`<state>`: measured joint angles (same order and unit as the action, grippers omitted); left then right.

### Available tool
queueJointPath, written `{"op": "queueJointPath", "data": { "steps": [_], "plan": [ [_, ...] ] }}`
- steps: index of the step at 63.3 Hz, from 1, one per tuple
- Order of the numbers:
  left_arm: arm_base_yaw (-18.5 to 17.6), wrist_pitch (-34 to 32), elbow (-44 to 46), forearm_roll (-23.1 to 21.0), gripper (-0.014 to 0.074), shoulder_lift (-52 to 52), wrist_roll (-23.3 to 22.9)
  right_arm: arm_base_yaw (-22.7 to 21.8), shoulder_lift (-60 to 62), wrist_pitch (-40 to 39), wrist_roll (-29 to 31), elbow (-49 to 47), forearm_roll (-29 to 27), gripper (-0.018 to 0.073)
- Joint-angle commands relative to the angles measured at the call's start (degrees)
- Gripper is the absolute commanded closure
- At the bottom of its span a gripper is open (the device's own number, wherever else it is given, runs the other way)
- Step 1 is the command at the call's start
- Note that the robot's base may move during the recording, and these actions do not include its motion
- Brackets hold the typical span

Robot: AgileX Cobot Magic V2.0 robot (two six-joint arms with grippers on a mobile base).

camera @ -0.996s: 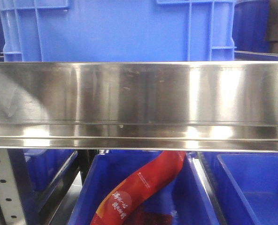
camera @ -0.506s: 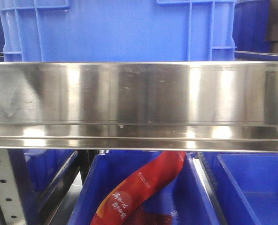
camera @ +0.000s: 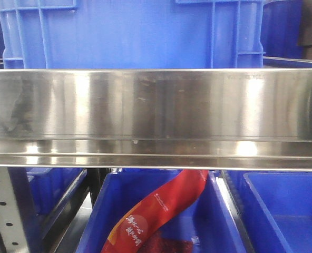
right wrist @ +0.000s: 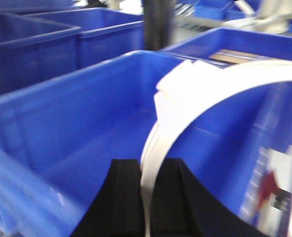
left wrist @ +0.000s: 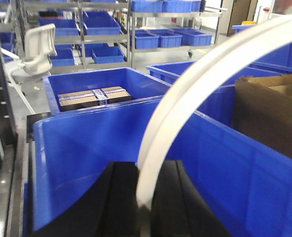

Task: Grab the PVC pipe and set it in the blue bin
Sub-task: 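Open both grippers to drop the white pipe pieces into the blue bin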

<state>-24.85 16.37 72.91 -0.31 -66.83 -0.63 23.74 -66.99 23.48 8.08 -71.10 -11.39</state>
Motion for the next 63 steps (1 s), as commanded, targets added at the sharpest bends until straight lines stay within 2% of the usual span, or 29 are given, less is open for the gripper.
{"op": "queueJointPath", "data": {
  "steps": [1,16,22,28,38,43,58,63],
  "plan": [
    [-0.3,-1.2,5.5,-0.9,0.0707,-5.5,0.0,1.5,-4.9,-1.3,0.4,-4.7,0.0,0.0728],
    [-0.3,-1.8,11.9,-0.9,0.0707,-16.6,0.0,2.7,-13.9,-0.3,0.4,-12.0,0.0,0.0726],
    [-0.3,-2.3,11.9,-0.9,0.0676,-17.8,0.0,2.7,-14.3,-0.1,0.4,-12.3,0.0,0.0657],
    [-0.3,-2.2,11.9,-1.1,0.0559,-18.0,0.0,2.7,-14.4,0.9,0.4,-12.3,0.0,0.0526],
    [-0.3,-1.6,11.9,-1.1,0.0269,-18.0,0.0,2.7,-14.4,1.2,0.4,-12.3,0.0,0.0302],
    [-0.3,-1.4,11.9,-1.1,0.0187,-18.0,0.0,2.7,-14.4,0.9,0.4,-12.3,0.0,0.0253],
    [-0.3,-1.1,11.9,-1.1,0.0176,-18.0,0.0,2.7,-14.4,1.0,0.4,-12.3,0.0,0.0252],
    [-0.6,-0.2,11.9,-1.1,0.0226,-17.4,0.0,2.7,-13.7,1.7,0.4,-12.3,-2.1,0.0267]
  ]
}}
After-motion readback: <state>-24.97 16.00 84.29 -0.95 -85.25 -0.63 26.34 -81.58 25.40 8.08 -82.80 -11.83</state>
